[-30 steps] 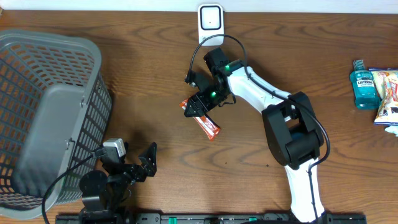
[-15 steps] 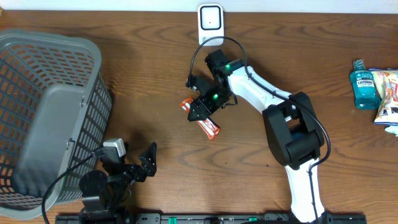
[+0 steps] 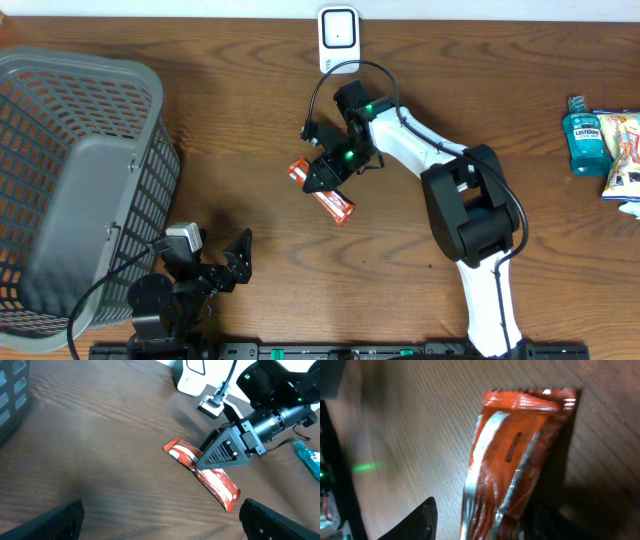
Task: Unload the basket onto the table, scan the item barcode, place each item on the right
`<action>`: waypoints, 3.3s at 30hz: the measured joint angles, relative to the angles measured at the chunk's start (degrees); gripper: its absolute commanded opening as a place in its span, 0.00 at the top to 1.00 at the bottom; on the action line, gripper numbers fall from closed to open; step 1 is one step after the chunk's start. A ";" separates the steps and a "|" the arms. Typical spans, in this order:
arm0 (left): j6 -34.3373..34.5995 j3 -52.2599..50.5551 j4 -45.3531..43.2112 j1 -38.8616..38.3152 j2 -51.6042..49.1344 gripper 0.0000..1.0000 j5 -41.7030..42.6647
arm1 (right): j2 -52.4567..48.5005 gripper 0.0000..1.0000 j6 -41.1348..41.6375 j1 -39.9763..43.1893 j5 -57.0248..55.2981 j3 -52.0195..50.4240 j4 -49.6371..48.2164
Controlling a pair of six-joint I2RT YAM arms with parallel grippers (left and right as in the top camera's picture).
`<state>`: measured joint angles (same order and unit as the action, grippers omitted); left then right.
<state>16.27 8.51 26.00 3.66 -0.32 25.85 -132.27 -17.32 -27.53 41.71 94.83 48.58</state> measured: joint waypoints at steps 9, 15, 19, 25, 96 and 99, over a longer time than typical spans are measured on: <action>0.00 0.00 0.00 0.00 0.00 0.01 0.00 | -1.44 0.99 0.74 -0.11 -1.11 -0.07 4.46; 0.00 0.00 0.00 0.00 0.00 0.01 0.00 | -1.51 0.99 1.31 -0.13 -1.53 0.24 4.72; 0.00 0.00 0.00 0.00 0.00 0.01 0.00 | -2.08 0.99 8.81 0.07 -1.97 1.75 5.62; 0.00 0.00 0.00 0.00 0.00 0.01 0.00 | -2.64 0.99 23.41 4.24 0.04 2.73 1.86; 0.00 0.00 0.00 0.00 0.00 0.01 0.00 | -0.72 0.99 22.99 1.68 -9.55 3.93 6.43; 0.00 0.00 0.00 0.00 0.00 0.01 0.00 | -0.87 0.99 20.15 2.80 -3.52 2.80 8.37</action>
<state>16.27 8.51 26.00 3.66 -0.32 25.85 -133.14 2.83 -24.73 38.20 97.62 56.95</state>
